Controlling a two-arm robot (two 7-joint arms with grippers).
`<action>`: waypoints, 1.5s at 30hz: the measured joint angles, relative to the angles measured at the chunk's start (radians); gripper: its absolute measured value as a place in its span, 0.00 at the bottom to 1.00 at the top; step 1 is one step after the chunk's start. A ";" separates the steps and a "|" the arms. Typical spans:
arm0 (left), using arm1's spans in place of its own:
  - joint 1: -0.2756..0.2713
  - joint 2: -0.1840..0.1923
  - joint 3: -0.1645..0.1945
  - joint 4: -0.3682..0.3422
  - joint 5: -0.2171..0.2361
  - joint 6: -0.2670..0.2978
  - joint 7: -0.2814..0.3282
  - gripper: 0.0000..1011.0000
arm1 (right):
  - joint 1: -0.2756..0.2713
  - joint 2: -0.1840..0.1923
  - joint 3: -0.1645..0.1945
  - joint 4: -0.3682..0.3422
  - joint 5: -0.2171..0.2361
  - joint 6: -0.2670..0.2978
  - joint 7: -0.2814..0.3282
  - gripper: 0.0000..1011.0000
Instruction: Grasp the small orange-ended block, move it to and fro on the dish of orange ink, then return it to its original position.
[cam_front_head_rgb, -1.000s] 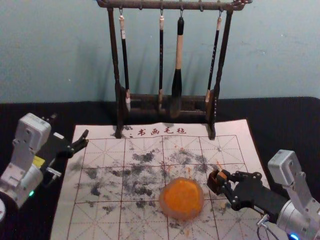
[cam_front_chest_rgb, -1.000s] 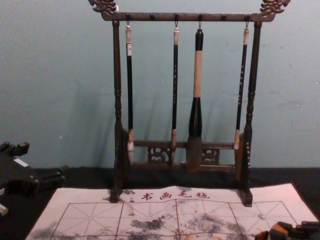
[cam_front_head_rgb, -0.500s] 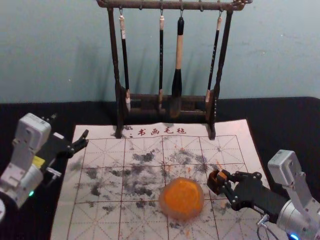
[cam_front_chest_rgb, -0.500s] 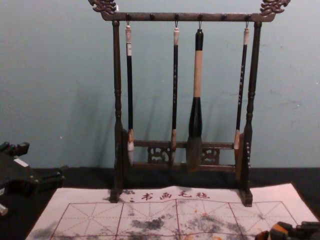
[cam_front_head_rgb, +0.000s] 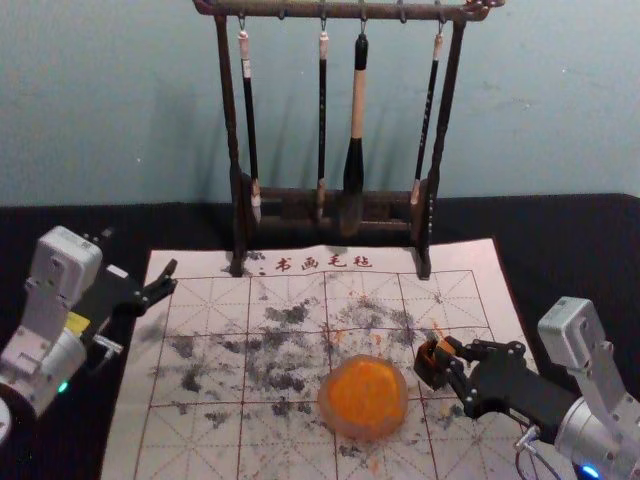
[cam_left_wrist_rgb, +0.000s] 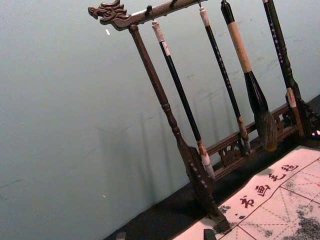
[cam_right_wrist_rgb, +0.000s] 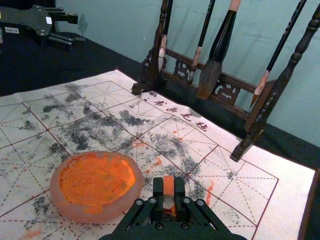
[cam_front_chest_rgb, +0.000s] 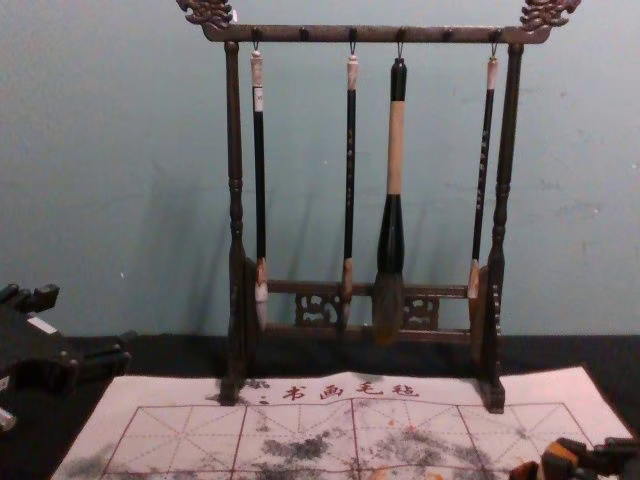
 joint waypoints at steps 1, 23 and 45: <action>0.000 0.000 0.000 0.000 0.000 0.000 0.000 0.99 | -0.001 -0.003 0.004 0.000 -0.002 0.001 0.003 0.09; 0.000 0.000 0.000 0.000 0.000 0.000 0.000 0.99 | -0.021 -0.016 0.066 -0.071 0.007 0.013 0.043 0.09; 0.000 0.000 0.000 0.000 0.000 0.000 0.000 0.99 | 0.042 -0.007 -0.002 -0.112 0.018 0.051 0.111 0.09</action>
